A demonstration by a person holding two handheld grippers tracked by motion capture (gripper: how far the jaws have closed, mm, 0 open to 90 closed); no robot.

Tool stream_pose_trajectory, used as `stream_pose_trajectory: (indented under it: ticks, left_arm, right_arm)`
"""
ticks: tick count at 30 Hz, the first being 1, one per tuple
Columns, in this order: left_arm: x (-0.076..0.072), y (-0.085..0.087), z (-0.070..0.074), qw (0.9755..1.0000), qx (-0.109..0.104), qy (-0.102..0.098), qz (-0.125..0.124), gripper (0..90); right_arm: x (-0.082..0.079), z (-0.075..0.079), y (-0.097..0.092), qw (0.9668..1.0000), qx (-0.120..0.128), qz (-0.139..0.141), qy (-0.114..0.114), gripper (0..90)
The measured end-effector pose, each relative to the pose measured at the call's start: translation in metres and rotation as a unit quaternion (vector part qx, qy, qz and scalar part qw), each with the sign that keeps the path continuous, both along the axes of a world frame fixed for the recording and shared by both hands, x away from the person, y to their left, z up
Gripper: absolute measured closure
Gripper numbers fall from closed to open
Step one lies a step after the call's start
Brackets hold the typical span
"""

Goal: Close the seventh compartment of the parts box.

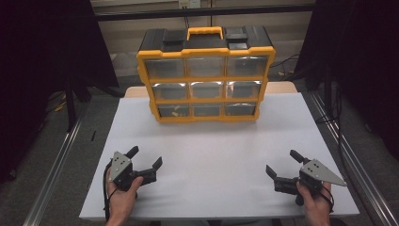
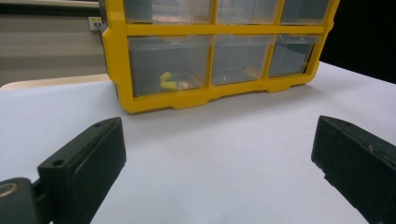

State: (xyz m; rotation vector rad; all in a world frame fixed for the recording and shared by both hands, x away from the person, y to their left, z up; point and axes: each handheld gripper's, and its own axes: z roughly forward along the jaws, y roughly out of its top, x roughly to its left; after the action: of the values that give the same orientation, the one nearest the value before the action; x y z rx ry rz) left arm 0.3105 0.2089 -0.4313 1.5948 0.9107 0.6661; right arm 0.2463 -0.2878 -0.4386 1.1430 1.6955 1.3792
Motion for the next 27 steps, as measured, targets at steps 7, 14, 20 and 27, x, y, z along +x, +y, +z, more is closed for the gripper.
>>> stream_pose_trajectory:
  ticks: [7, 14, 20, 27]
  left_arm:
    - [-0.009, 0.009, -0.001, 1.0, -0.003, 0.004, 0.006, 4.0]
    - [-0.019, 0.021, -0.005, 0.9995, -0.011, 0.027, 0.014, 3.9]
    - [-0.027, 0.027, -0.007, 0.9992, -0.006, 0.03, 0.025, 3.9]
    - [-0.019, 0.028, -0.008, 0.9992, 0.0, 0.025, 0.03, 3.9]
  right_arm:
    - [0.0, 0.0, 0.001, 1.0, -0.003, 0.001, 0.0, 0.0]
    - [0.0, 0.0, 0.001, 1.0, -0.002, -0.001, 0.001, 0.0]
    - [0.0, 0.0, 0.001, 1.0, -0.002, -0.001, 0.001, 0.0]
    - [0.0, -0.001, 0.001, 1.0, -0.002, -0.003, 0.001, 0.0]
